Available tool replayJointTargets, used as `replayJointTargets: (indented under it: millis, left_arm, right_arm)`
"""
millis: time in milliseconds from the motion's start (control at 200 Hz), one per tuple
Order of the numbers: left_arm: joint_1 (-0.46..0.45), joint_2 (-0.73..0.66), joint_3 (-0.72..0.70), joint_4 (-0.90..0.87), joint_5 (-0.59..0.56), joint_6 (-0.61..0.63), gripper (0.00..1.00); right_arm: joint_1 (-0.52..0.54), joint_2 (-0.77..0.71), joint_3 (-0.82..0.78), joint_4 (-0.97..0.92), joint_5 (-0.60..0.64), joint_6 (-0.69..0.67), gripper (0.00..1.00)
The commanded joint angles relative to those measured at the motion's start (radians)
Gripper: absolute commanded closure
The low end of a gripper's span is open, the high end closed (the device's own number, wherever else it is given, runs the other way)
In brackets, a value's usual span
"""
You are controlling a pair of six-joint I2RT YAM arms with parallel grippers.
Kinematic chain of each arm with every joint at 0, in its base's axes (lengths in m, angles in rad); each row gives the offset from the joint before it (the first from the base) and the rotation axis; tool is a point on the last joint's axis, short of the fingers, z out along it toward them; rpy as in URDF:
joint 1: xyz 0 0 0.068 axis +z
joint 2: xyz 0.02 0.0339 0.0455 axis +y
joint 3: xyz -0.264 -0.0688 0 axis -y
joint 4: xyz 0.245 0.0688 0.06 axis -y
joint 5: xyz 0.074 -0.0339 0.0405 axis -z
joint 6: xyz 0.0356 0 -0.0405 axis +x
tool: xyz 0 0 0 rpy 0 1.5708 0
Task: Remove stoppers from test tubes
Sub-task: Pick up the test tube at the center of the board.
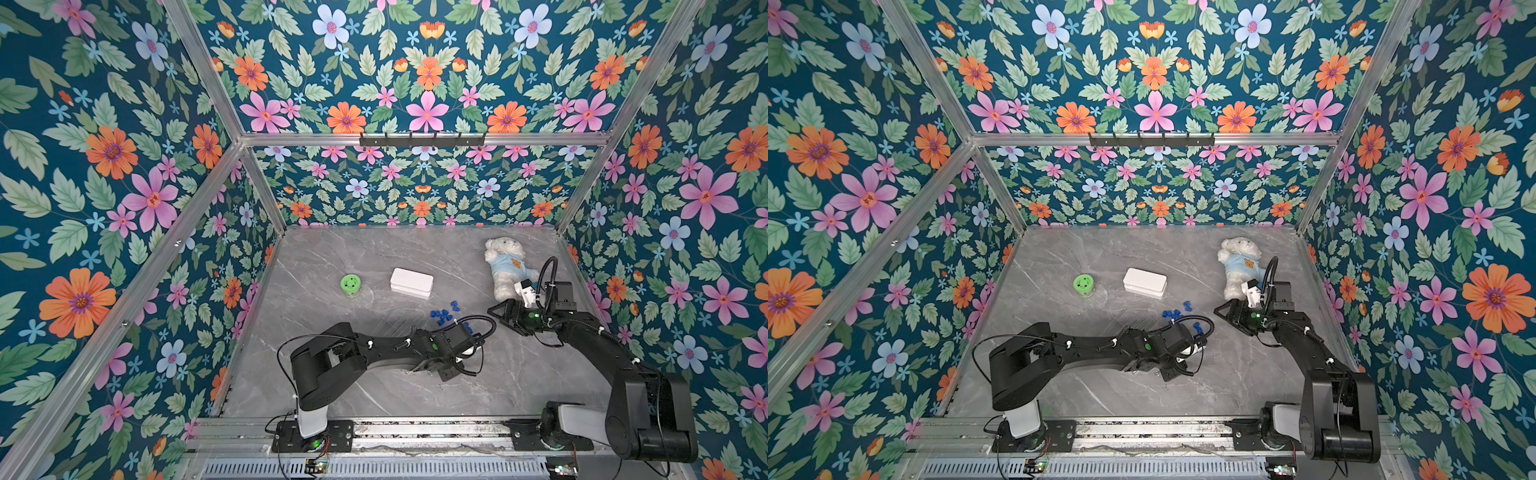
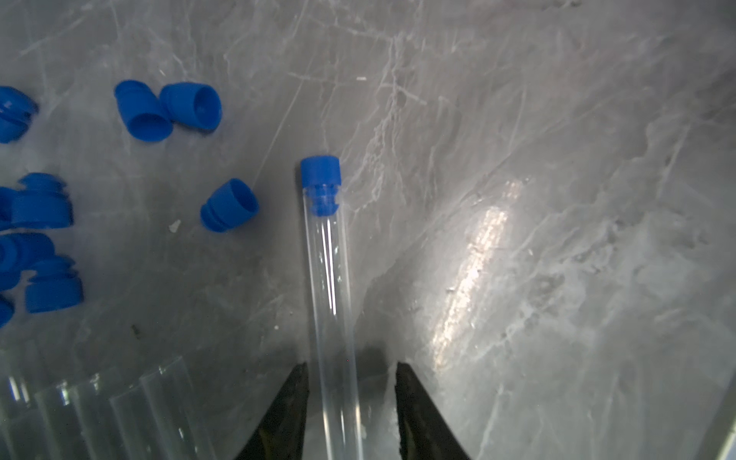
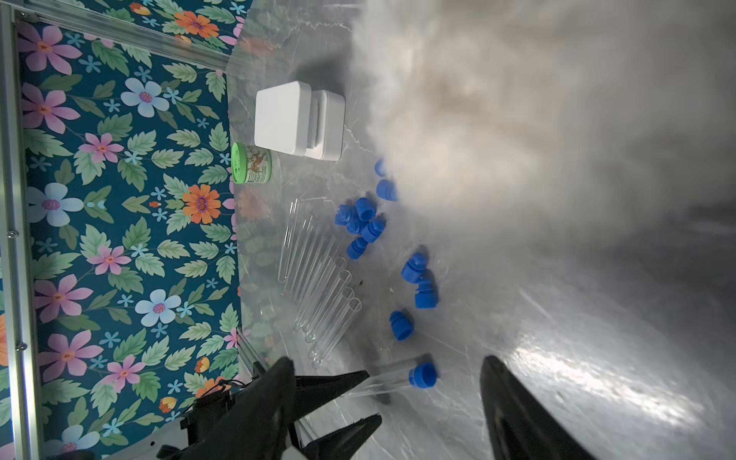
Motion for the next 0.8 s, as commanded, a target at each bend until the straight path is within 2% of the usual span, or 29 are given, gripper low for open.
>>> replayJointTargets:
  millis: [0, 270, 645, 795]
  left_arm:
    - [0.000, 0.010, 0.006, -0.023, -0.022, 0.008, 0.61]
    - [0.000, 0.025, 0.006, -0.032, -0.037, 0.005, 0.66]
    - [0.003, -0.004, -0.016, -0.037, -0.052, 0.007, 0.84]
    - [0.009, -0.060, -0.046, -0.014, -0.057, 0.015, 0.92]
  right_arm:
    - [-0.009, -0.008, -0.006, 0.018, 0.008, 0.010, 0.26]
    - [-0.015, -0.017, -0.009, 0.020, 0.008, 0.014, 0.25]
    - [-0.026, -0.032, -0.011, 0.019, 0.013, 0.016, 0.24]
    - [-0.026, -0.034, -0.007, 0.011, 0.014, 0.009, 0.23]
